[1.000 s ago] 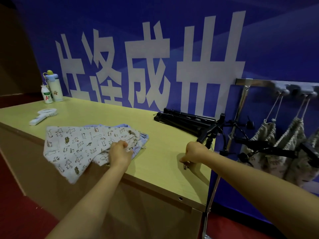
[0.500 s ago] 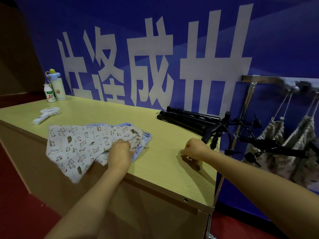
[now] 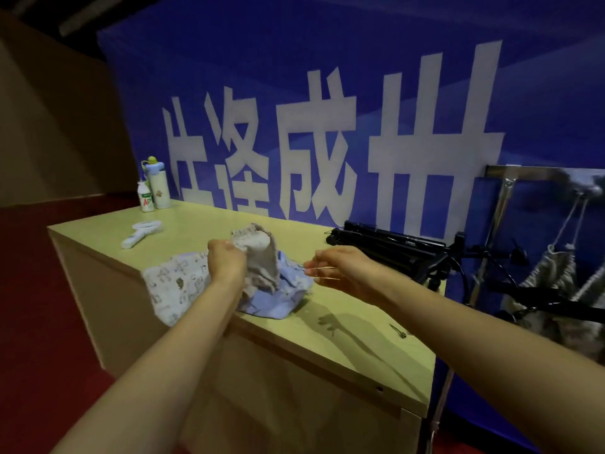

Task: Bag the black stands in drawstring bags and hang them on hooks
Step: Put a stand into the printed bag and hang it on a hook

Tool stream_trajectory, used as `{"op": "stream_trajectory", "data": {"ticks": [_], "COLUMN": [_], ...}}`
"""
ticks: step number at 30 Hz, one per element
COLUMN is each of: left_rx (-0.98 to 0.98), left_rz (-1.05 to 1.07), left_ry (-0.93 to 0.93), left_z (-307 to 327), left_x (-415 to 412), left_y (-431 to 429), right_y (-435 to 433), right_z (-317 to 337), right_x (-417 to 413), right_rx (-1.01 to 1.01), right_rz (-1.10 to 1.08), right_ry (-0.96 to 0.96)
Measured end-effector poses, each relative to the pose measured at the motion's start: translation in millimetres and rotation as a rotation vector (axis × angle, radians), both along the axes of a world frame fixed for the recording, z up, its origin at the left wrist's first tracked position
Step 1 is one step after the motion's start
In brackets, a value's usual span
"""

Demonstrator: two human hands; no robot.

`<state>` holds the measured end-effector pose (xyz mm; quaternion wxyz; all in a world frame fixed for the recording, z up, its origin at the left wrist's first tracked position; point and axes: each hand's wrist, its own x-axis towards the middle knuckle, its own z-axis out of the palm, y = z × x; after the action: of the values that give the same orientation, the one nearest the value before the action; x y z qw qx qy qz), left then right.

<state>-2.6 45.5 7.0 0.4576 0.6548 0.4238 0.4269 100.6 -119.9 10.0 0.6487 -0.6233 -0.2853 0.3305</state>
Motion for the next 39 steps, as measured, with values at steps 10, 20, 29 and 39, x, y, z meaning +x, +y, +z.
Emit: {"op": "stream_trajectory", "data": {"ticks": [10,20,29,39], "left_rx": [0.311,0.461,0.493,0.374], "left_rz": [-0.261,-0.156,-0.256,-0.268], "left_ry": [-0.014,-0.019,0.012,0.021], "left_z": [63,66,60,42], "left_x": [-64,-74,-55,-27], "left_y": [-42,-65,-85,-77], "right_y": [30,-20,-8,-9], "right_z": [45,36,31,17], "right_x": [-85,-101,-86,-66], "right_rx": [0.174,-0.409,-0.443,-0.405], "right_rz": [0.19,0.294,0.095,0.083], "right_ry": [-0.056,-0.788,-1.081,-1.15]}}
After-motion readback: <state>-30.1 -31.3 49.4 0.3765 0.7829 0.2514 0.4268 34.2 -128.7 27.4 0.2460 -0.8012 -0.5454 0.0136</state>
